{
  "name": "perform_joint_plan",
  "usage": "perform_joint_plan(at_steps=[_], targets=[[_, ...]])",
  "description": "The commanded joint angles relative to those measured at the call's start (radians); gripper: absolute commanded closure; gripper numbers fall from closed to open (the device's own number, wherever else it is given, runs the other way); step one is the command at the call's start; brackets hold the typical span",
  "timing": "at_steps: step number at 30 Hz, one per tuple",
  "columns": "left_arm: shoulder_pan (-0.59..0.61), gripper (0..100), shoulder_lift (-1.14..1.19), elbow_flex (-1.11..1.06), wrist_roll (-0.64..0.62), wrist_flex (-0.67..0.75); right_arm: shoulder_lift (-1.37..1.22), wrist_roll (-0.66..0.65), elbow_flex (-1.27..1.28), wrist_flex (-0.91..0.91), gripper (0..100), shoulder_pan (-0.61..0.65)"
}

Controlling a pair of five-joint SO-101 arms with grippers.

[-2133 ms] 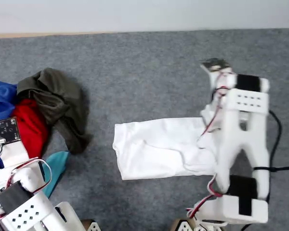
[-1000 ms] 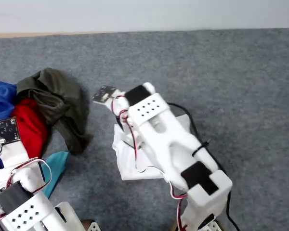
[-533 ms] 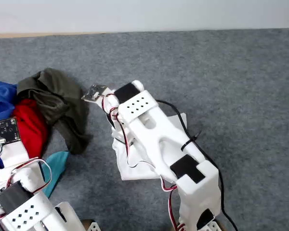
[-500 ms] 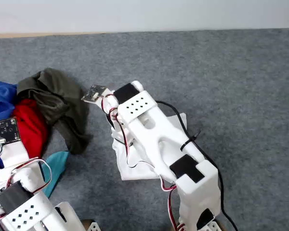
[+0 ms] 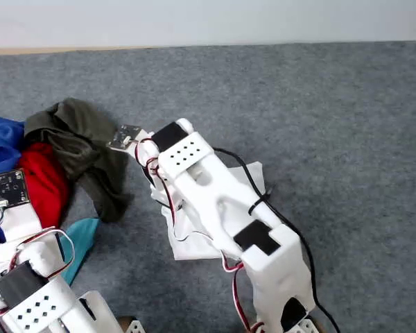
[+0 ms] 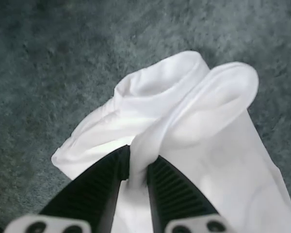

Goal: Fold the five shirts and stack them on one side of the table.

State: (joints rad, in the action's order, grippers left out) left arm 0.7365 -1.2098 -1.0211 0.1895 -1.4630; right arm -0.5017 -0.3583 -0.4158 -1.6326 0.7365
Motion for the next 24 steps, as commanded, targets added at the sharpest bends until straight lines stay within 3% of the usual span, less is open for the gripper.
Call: perform_joint_plan(at_steps=[1,8,16,24], targets=[[0.002,97,-0.011,0.031,-0.003,-0.002,0.002,0.006,-0.055,-0.001,98.9,0.005],[0.002,97,-0.011,0.031,-0.003,-0.002,0.002,0.005,-0.055,-0.028,95.7,0.007],[0.0,97,-0.011,0.031,-0.003,0.0,0.007,-0.052,-0.057,-0.147,74.5,0.081],[0.0,97,-0.011,0.031,-0.003,0.0,0.093,-0.052,-0.057,-0.145,73.6,0.101]])
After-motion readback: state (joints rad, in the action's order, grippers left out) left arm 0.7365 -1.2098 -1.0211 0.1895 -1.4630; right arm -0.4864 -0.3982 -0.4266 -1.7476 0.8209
